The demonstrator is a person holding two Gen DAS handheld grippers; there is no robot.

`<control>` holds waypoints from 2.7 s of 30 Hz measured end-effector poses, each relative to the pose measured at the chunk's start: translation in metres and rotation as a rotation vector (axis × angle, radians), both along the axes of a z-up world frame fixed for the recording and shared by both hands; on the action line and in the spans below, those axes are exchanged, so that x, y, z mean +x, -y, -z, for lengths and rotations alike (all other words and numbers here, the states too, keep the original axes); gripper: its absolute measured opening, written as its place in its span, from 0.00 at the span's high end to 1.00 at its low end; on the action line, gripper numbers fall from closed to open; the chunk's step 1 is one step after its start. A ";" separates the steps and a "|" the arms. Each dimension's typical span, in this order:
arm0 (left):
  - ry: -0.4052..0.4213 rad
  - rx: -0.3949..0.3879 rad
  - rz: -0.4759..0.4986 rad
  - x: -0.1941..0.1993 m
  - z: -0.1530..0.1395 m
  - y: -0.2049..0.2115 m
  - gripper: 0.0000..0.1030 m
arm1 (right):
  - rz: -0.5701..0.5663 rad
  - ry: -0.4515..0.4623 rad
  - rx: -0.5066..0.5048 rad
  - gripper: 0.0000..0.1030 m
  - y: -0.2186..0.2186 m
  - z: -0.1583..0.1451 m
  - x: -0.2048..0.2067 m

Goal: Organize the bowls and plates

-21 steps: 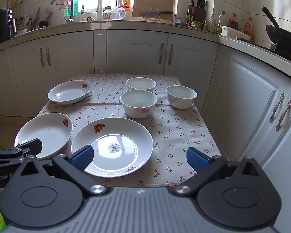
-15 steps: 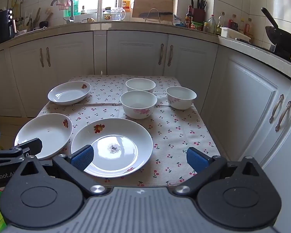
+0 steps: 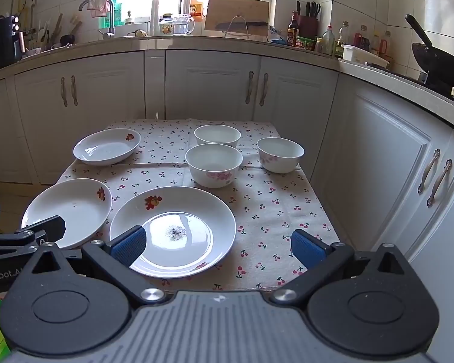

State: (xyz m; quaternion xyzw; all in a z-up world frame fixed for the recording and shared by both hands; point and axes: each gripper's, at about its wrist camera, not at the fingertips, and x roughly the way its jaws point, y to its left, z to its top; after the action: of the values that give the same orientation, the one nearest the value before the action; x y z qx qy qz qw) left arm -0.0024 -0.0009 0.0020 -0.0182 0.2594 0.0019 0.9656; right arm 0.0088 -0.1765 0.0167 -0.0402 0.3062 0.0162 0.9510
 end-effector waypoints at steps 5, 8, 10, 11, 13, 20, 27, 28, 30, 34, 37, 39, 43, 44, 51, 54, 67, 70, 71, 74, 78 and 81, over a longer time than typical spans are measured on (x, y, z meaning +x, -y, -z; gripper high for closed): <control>0.002 0.000 0.005 0.000 0.000 0.001 0.01 | 0.005 -0.001 -0.003 0.00 0.000 0.000 0.000; 0.002 0.000 0.004 0.000 0.000 0.001 0.01 | 0.005 -0.001 -0.003 0.00 0.000 0.000 0.000; 0.002 -0.001 0.005 0.000 0.000 0.001 0.01 | 0.005 0.000 -0.004 0.00 0.000 0.000 0.000; 0.002 -0.001 0.005 0.000 0.000 0.001 0.01 | 0.006 0.000 -0.004 0.00 0.000 0.000 0.000; 0.001 -0.001 0.006 0.000 0.000 0.001 0.01 | 0.006 0.000 -0.004 0.00 0.000 0.000 0.000; 0.003 -0.006 0.012 -0.001 -0.001 0.000 0.01 | 0.008 0.002 -0.006 0.00 0.000 0.000 0.000; 0.006 -0.008 0.016 -0.001 -0.002 0.000 0.01 | 0.010 0.001 -0.009 0.00 0.000 0.000 0.001; 0.008 -0.008 0.017 -0.001 -0.002 0.000 0.01 | 0.011 0.002 -0.010 0.00 0.001 0.000 0.001; 0.010 -0.008 0.019 -0.002 -0.003 0.000 0.01 | 0.013 0.004 -0.012 0.00 0.001 0.000 0.001; 0.010 -0.008 0.019 -0.002 -0.003 0.000 0.01 | 0.014 0.006 -0.015 0.00 0.000 0.000 0.000; 0.013 -0.007 0.019 -0.002 -0.003 0.000 0.01 | 0.014 0.008 -0.014 0.00 0.000 0.000 0.000; 0.013 -0.008 0.019 -0.003 -0.003 0.000 0.01 | 0.015 0.011 -0.015 0.00 0.000 0.000 -0.001; 0.014 -0.007 0.019 -0.003 -0.003 0.000 0.01 | 0.016 0.012 -0.018 0.00 -0.001 0.000 -0.002; 0.015 -0.007 0.019 -0.003 -0.003 0.000 0.01 | 0.016 0.013 -0.018 0.00 -0.001 0.000 -0.002; 0.015 -0.008 0.020 -0.003 -0.003 0.000 0.01 | 0.018 0.016 -0.021 0.00 -0.001 -0.001 -0.003; 0.015 -0.008 0.020 -0.002 -0.003 0.000 0.01 | 0.018 0.017 -0.021 0.00 -0.001 -0.001 -0.003; 0.016 -0.012 0.027 -0.002 -0.003 0.000 0.01 | 0.020 0.018 -0.022 0.00 -0.001 -0.001 -0.002; 0.017 -0.012 0.027 -0.003 -0.002 -0.001 0.01 | 0.020 0.018 -0.022 0.00 -0.001 -0.001 -0.002; 0.016 -0.012 0.028 -0.002 -0.002 -0.001 0.01 | 0.020 0.018 -0.023 0.00 -0.001 -0.001 -0.002; 0.015 -0.014 0.032 -0.001 -0.002 -0.001 0.01 | 0.020 0.017 -0.023 0.00 0.000 -0.001 -0.002; 0.014 -0.015 0.034 0.000 -0.001 -0.002 0.01 | 0.018 0.012 -0.023 0.00 0.000 -0.001 0.000; 0.018 -0.018 0.034 0.001 -0.001 -0.003 0.01 | 0.015 0.008 -0.019 0.00 -0.001 -0.001 0.002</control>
State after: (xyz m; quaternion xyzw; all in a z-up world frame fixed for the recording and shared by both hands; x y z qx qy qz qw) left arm -0.0014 0.0021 0.0032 -0.0227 0.2509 -0.0169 0.9676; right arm 0.0107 -0.1759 0.0175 -0.0473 0.3027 0.0061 0.9519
